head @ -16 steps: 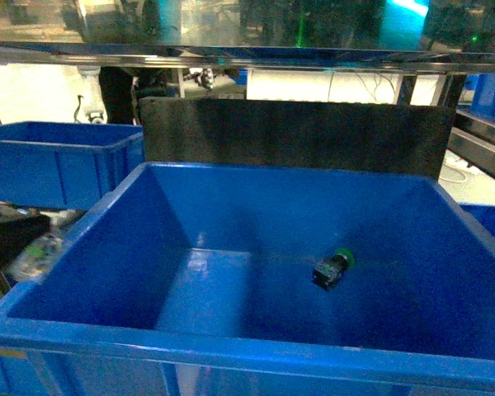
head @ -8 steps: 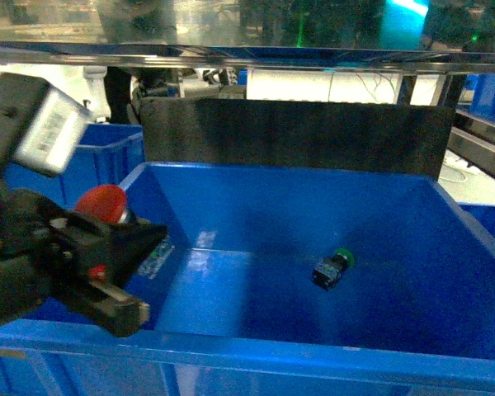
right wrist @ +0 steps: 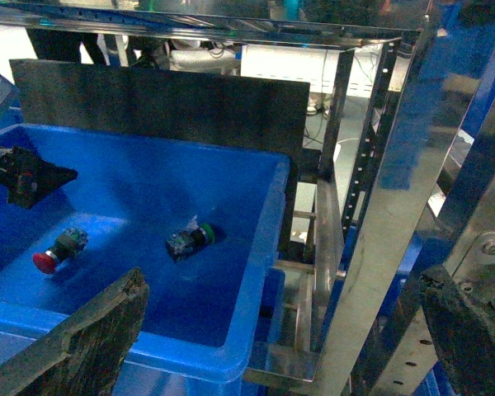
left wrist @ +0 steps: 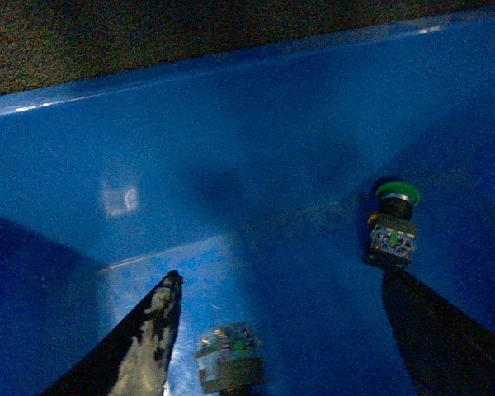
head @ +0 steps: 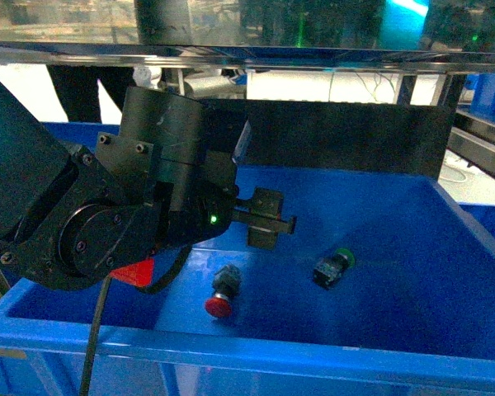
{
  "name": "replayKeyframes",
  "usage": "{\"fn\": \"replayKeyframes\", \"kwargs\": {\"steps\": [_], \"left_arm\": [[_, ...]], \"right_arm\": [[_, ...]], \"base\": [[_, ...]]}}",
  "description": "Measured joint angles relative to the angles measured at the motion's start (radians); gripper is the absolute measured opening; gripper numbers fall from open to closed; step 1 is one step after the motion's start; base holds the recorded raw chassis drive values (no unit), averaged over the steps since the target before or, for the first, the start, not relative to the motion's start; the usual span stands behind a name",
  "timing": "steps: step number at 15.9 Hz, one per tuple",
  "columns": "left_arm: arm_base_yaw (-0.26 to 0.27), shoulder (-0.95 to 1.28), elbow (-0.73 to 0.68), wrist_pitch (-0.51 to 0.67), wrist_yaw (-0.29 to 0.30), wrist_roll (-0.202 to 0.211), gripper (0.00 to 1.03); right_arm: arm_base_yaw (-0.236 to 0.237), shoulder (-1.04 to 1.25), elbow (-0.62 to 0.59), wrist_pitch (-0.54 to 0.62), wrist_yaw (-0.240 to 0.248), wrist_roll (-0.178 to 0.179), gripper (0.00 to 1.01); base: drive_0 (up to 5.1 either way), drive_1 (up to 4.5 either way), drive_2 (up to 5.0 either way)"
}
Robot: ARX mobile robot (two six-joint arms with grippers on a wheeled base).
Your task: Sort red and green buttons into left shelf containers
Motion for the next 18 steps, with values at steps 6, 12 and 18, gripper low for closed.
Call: {"fn": "replayKeyframes", "kwargs": {"steps": [6, 12, 18], "left_arm": [[0.075, -0.266, -0.311, 0.184, 0.083, -0.011, 0.98], [0.378, -0.946, -0.805, 0.070, 0.312, -0.001, 0.98], [0.530, -1.398, -0.841, -0.052, 0.269, -0.046, 0.85]], "right_arm": [[0.000, 0.000, 0.000, 0.000, 0.000, 0.000, 0.98], [0.000, 0.000, 0.000, 0.000, 0.000, 0.000, 0.98], [0.069, -0.053, -0.070, 0.154, 0.153, 0.034, 0.84]], "base": [[0.0, 0.00, 0.0], [0.0, 0.00, 0.0], [0.0, 0.00, 0.0]]}}
